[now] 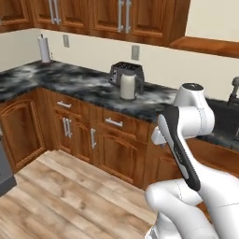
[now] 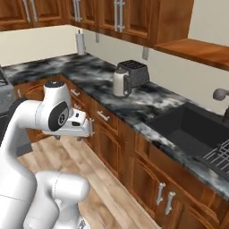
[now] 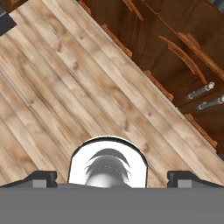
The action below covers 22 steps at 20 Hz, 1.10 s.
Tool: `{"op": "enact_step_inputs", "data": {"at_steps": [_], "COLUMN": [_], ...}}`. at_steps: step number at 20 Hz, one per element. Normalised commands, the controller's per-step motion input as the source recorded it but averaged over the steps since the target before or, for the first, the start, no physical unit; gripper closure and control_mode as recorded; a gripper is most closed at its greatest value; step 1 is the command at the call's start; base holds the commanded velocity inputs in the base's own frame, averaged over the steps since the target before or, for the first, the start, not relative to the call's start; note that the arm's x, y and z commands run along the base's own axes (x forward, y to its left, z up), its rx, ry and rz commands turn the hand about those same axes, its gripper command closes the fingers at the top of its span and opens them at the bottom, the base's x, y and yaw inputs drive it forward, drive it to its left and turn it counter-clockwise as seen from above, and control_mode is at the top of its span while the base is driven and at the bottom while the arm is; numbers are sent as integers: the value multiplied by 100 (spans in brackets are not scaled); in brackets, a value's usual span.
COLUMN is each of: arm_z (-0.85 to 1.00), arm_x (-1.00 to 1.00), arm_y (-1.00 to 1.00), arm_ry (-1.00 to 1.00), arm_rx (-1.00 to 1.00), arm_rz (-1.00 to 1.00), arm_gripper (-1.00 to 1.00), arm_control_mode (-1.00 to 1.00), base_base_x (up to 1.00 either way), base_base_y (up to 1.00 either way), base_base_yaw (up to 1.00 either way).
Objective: Navigate to the toaster.
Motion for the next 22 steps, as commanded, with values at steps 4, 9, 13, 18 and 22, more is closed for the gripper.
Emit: {"op": "enact_step_inputs", "data": {"at_steps": [4, 9, 13, 18, 22], "arm_z": [0, 0, 0, 0, 0], "arm_x": [0, 0, 0, 0, 0], "arm_y": [0, 0, 0, 0, 0], "arm_ry": [0, 0, 0, 0, 0], "arm_rx": [0, 0, 0, 0, 0], "arm_rz": [0, 0, 0, 0, 0], "arm_gripper": [-100, -100, -100, -100, -100], "arm_control_mode": [100, 100, 100, 100, 100], "base_base_x": [100, 100, 100, 100, 96], "base_base_y": [50, 53, 59, 56, 28], "base_base_yaw": [-33, -35, -35, -35, -34]}}
